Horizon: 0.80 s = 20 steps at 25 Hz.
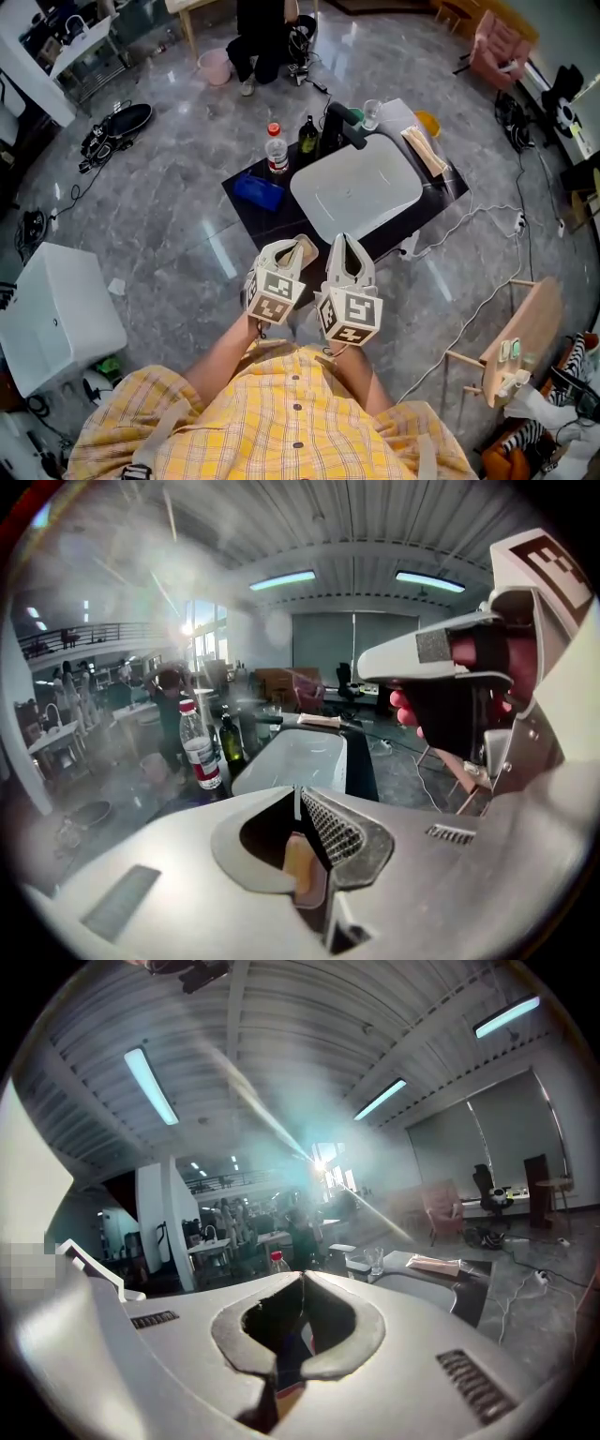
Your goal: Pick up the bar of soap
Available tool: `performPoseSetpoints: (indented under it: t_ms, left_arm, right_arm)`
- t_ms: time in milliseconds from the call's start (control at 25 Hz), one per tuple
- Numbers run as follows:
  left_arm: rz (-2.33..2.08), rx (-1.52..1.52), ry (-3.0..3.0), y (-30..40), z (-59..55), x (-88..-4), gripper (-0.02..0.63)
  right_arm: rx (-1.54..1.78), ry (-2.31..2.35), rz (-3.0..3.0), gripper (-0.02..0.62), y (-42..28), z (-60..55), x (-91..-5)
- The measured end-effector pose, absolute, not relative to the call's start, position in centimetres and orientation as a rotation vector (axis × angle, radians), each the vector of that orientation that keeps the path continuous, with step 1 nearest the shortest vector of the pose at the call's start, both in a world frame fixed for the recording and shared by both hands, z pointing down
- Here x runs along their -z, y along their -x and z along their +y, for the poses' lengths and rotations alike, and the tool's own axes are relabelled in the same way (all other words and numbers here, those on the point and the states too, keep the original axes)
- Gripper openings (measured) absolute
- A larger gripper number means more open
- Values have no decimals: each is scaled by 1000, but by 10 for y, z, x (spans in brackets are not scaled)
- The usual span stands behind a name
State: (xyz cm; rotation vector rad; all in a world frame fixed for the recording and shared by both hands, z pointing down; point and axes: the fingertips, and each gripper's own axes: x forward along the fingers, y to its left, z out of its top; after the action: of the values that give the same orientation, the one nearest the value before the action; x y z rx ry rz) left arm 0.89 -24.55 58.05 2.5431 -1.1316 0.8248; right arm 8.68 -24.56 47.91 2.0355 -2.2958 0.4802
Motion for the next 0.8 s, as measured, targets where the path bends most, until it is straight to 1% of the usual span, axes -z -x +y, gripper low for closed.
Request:
performPoseSetpoints:
  t_ms: [40, 80, 160, 240, 320, 440, 560, 800]
  left_arm:
    - [-1102, -874, -2527, -12, -247, -590, 13]
    - [-1062, -934, -2507, -14, -248, -602, 33]
    - [-968, -1071, -2456, -16, -247, -630, 101]
    - [-876, -1215, -2417, -15, -246, -661, 123]
    - [-770, -1346, -2385, -15, -243, -691, 160]
    - [-644, -1453, -2350, -15, -244, -722, 201]
    - [-561, -1505, -2297, -15, -247, -743, 218]
    - [-450, -1609, -2221, -19, -247, -764, 221]
  right_arm:
    - [-490, -2031, -2295, 20, -88, -248, -482]
    - [-498, -2025, -2295, 20, -90, -251, -485]
    - [-510, -2011, -2297, 20, -91, -254, -489]
    - [-517, -1996, -2303, 20, -92, -256, -493]
    - [-522, -1981, -2311, 20, -92, -260, -496]
    - [-517, -1956, -2316, 20, -90, -263, -499]
    - [-520, -1955, -2314, 20, -92, -268, -501]
    - [-546, -1985, -2290, 20, -106, -277, -505]
